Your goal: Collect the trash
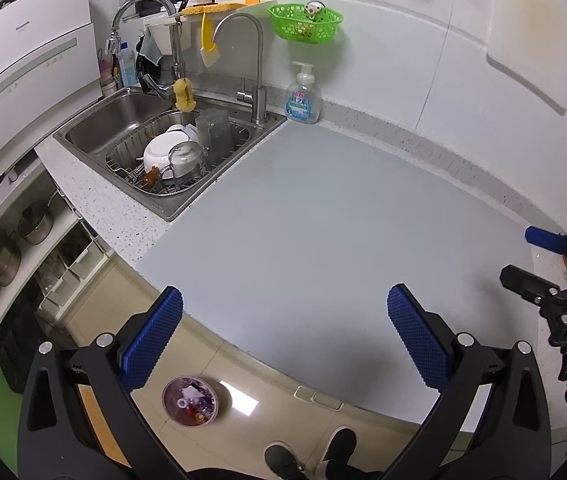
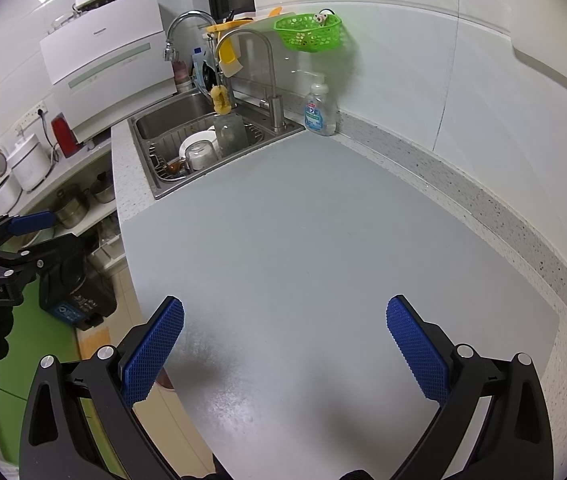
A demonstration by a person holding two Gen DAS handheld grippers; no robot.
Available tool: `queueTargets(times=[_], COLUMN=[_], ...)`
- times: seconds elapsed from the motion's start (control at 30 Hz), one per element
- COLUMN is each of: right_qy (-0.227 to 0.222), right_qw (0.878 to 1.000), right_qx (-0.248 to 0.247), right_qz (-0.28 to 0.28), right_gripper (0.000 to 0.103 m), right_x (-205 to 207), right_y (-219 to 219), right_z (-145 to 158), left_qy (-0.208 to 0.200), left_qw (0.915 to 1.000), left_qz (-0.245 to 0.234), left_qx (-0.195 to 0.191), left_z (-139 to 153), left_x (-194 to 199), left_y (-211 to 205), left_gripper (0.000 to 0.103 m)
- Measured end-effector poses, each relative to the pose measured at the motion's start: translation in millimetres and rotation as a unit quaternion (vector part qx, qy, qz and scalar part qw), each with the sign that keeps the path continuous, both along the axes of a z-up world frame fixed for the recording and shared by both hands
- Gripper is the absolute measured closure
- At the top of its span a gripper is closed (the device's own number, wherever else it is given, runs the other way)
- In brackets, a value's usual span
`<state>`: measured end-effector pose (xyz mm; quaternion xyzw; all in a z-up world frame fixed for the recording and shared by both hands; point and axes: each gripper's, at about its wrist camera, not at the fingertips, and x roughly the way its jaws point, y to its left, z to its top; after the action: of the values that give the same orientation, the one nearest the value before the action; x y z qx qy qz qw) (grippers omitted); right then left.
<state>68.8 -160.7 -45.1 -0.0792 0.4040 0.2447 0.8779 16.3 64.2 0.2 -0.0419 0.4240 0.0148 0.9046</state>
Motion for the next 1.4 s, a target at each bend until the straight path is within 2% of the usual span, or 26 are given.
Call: queueTargets(times=[0.4,1.4], right_qy=[-0.001,-0.001], right_qw=[1.0,1.0], right_qx=[0.001,0.001], right_qz=[0.001,0.004], right_gripper=[0.006,0.006], right_x=[-1.6,-1.1], right_y=[4.5,6.9], right_z=[2.3,2.7], left_qy=[-0.012,-0.011], left_qw=[0.9999,0.9998], left_qz=[0.007,0.014], left_qx=[0.003,0.008], left_z=[6.5,7.6], left_x=[-3.7,-6.1], left_y=[-1.8,3.4], left_gripper=[0.003,0.003])
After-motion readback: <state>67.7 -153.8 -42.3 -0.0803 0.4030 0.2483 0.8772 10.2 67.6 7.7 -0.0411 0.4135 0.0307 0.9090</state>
